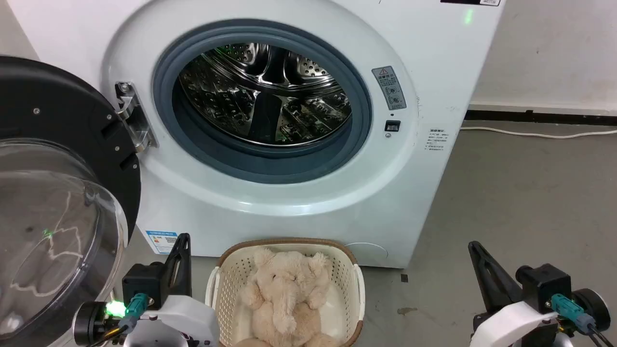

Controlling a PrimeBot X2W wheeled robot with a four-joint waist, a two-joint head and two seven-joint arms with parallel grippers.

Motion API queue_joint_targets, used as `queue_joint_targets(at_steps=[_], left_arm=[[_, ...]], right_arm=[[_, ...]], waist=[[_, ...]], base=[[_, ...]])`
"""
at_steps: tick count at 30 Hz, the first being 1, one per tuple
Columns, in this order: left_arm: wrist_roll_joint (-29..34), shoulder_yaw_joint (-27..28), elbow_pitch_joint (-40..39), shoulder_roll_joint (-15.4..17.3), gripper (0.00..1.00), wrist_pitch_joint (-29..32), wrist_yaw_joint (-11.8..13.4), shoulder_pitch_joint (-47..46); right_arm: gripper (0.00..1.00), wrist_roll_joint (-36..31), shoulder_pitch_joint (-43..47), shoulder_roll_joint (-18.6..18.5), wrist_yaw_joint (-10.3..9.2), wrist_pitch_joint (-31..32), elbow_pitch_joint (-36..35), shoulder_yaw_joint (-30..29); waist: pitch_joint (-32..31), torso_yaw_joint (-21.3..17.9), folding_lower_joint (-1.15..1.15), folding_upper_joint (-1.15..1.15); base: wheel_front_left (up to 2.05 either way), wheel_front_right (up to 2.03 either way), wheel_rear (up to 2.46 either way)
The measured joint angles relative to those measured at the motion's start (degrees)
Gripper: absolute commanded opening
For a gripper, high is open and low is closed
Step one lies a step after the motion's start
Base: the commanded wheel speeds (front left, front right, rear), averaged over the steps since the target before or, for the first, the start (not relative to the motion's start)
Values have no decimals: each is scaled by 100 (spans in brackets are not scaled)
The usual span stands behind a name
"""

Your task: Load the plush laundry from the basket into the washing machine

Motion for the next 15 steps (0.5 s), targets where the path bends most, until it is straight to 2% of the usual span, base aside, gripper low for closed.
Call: queue_joint_targets(at_steps=[15], left_arm=[[0,0,0,0,0,0,0,0]], right_arm=[[0,0,0,0,0,0,0,0]], waist=[[0,0,0,0]], base=[[0,0,0]])
